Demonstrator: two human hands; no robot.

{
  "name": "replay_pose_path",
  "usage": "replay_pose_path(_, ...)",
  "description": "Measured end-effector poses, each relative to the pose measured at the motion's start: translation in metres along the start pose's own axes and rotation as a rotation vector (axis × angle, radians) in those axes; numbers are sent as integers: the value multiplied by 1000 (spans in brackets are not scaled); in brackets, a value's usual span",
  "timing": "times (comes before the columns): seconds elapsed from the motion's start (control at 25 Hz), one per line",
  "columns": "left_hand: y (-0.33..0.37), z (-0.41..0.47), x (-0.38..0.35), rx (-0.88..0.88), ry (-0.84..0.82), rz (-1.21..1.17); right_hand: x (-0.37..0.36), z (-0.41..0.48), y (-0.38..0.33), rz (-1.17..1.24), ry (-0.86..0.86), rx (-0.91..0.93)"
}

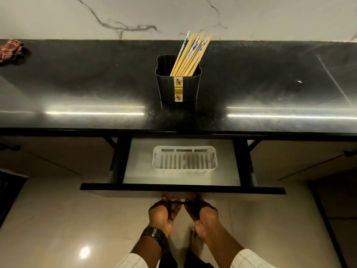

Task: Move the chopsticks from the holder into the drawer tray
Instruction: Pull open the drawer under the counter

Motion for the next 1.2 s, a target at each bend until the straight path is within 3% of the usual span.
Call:
replay_pose_path(0.68, -13, -5, 15, 38, -61, -122, 15, -8, 9, 96, -11, -57)
replay_pose_path(1.2, -21, -9, 24, 89, -58, -107, 25, -15, 13, 24, -7, -47)
Point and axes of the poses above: each hand's wrist, its own z-axis towards the middle knuckle, its own x-axis out of the back of the hand, y = z × x, the point moved 9 cm from there along z, towards the middle knuckle, and after that the axes turned 12 degrees about x, right-handed, at the moved point
